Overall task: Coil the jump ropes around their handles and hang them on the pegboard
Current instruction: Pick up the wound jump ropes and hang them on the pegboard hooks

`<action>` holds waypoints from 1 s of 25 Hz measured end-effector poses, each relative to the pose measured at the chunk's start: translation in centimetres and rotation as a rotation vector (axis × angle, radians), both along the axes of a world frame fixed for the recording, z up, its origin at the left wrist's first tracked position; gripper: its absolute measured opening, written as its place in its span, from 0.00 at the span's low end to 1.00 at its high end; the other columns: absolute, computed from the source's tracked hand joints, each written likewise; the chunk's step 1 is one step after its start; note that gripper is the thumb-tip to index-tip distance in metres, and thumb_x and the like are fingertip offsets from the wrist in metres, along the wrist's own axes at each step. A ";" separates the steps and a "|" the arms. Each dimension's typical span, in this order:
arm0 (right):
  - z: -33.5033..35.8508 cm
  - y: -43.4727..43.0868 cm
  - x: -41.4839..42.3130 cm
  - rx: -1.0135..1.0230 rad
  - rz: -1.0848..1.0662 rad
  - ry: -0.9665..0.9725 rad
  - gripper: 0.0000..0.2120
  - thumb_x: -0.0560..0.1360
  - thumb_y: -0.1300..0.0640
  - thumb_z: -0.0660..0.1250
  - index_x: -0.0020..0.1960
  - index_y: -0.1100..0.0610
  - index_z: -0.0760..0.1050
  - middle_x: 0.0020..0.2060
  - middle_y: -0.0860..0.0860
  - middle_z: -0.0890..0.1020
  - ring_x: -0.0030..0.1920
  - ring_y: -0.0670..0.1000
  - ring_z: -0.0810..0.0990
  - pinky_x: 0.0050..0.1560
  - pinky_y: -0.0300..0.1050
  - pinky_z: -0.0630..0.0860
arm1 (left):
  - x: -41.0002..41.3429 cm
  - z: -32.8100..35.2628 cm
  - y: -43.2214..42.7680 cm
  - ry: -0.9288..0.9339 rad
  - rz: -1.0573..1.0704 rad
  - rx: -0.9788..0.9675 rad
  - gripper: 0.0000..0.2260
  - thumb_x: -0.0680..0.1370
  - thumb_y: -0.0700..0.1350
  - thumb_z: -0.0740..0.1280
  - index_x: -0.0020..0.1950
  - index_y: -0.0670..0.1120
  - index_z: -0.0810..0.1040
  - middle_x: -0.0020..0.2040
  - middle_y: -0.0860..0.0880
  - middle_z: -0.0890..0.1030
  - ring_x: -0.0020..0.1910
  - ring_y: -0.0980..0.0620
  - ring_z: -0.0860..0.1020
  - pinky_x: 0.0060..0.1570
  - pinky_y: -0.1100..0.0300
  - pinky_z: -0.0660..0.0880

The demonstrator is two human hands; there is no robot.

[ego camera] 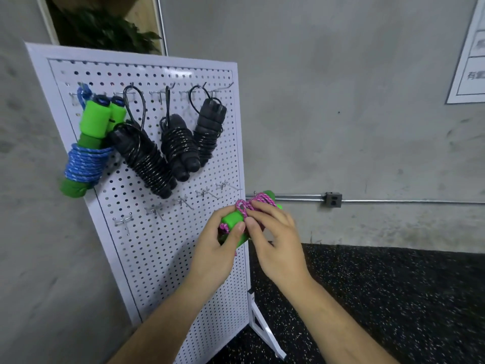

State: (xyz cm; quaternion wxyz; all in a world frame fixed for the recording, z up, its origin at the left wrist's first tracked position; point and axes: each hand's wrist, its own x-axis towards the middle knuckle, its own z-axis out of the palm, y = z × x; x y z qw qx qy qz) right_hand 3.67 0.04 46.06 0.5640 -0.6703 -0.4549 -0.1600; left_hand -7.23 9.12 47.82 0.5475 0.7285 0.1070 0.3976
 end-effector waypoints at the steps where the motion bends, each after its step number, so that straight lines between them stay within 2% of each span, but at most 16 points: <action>1: 0.9 0.2 0.0 0.039 -0.001 0.030 0.11 0.80 0.50 0.68 0.61 0.48 0.83 0.61 0.35 0.77 0.67 0.40 0.69 0.65 0.24 0.59 | 0.1 0.9 0.0 -0.005 0.003 0.032 0.12 0.82 0.42 0.66 0.64 0.53 0.77 0.58 0.55 0.83 0.59 0.55 0.81 0.61 0.55 0.78; 5: 6.0 1.5 1.0 0.117 0.021 0.034 0.09 0.78 0.50 0.70 0.58 0.45 0.83 0.58 0.33 0.78 0.64 0.40 0.70 0.63 0.25 0.60 | 1.0 5.9 0.6 -0.035 0.103 0.157 0.14 0.82 0.40 0.66 0.60 0.58 0.77 0.53 0.60 0.82 0.54 0.63 0.80 0.54 0.67 0.76; 7: 8.8 2.5 2.3 0.181 0.072 0.025 0.08 0.77 0.50 0.72 0.56 0.44 0.84 0.56 0.36 0.80 0.64 0.44 0.73 0.67 0.38 0.67 | 1.7 8.5 1.1 -0.064 0.149 0.210 0.14 0.82 0.39 0.67 0.59 0.58 0.77 0.53 0.58 0.82 0.52 0.64 0.80 0.51 0.70 0.75; 9: 11.5 3.3 3.6 0.254 0.142 0.047 0.08 0.75 0.52 0.73 0.53 0.43 0.85 0.53 0.38 0.82 0.62 0.46 0.76 0.66 0.50 0.72 | 2.8 10.9 1.3 -0.081 0.177 0.233 0.12 0.82 0.40 0.67 0.61 0.54 0.79 0.54 0.57 0.81 0.52 0.64 0.79 0.51 0.71 0.75; 12: 14.3 3.6 5.0 0.324 0.248 0.074 0.14 0.74 0.61 0.73 0.50 0.42 0.85 0.49 0.39 0.84 0.57 0.43 0.80 0.62 0.53 0.77 | 4.5 13.7 0.7 -0.107 0.236 0.279 0.09 0.82 0.42 0.66 0.62 0.48 0.79 0.54 0.56 0.82 0.51 0.65 0.79 0.49 0.74 0.73; 15: 15.1 3.4 5.9 0.360 0.280 0.090 0.18 0.75 0.61 0.74 0.48 0.36 0.84 0.49 0.37 0.83 0.57 0.44 0.81 0.61 0.53 0.79 | 5.7 15.3 -0.3 -0.159 0.234 0.228 0.06 0.82 0.42 0.67 0.58 0.44 0.79 0.48 0.53 0.82 0.45 0.64 0.81 0.41 0.73 0.75; 17: 15.7 3.6 6.2 0.352 0.242 0.069 0.15 0.75 0.56 0.72 0.47 0.34 0.83 0.50 0.38 0.83 0.59 0.45 0.80 0.62 0.54 0.77 | 6.3 16.2 -0.3 -0.178 0.278 0.218 0.05 0.82 0.44 0.67 0.55 0.44 0.79 0.44 0.53 0.81 0.39 0.68 0.79 0.37 0.75 0.73; 19: 16.9 4.1 6.7 0.339 0.200 0.062 0.09 0.74 0.52 0.68 0.47 0.40 0.85 0.48 0.39 0.84 0.56 0.45 0.80 0.61 0.56 0.77 | 7.0 17.3 0.3 -0.165 0.335 0.219 0.04 0.82 0.45 0.67 0.52 0.45 0.78 0.43 0.54 0.81 0.37 0.66 0.78 0.36 0.75 0.71; 21: 18.5 4.4 7.3 0.290 0.178 0.084 0.11 0.74 0.48 0.66 0.48 0.47 0.86 0.43 0.39 0.83 0.49 0.46 0.82 0.56 0.58 0.79 | 7.5 18.3 0.8 -0.131 0.343 0.204 0.04 0.82 0.46 0.67 0.51 0.46 0.79 0.42 0.53 0.81 0.38 0.61 0.78 0.34 0.73 0.71; 23: 19.9 5.0 7.9 0.229 0.183 0.119 0.10 0.74 0.47 0.68 0.46 0.49 0.86 0.39 0.40 0.83 0.45 0.47 0.83 0.52 0.57 0.80 | 7.7 19.0 1.5 -0.104 0.333 0.193 0.05 0.82 0.47 0.67 0.50 0.46 0.79 0.42 0.51 0.81 0.39 0.56 0.80 0.32 0.68 0.74; 25: 20.9 5.8 8.6 0.158 0.152 0.072 0.07 0.74 0.47 0.70 0.42 0.47 0.85 0.37 0.42 0.83 0.47 0.49 0.82 0.54 0.57 0.78 | 7.7 19.6 2.3 -0.069 0.349 0.206 0.05 0.83 0.47 0.66 0.50 0.47 0.79 0.44 0.50 0.81 0.42 0.51 0.82 0.29 0.60 0.77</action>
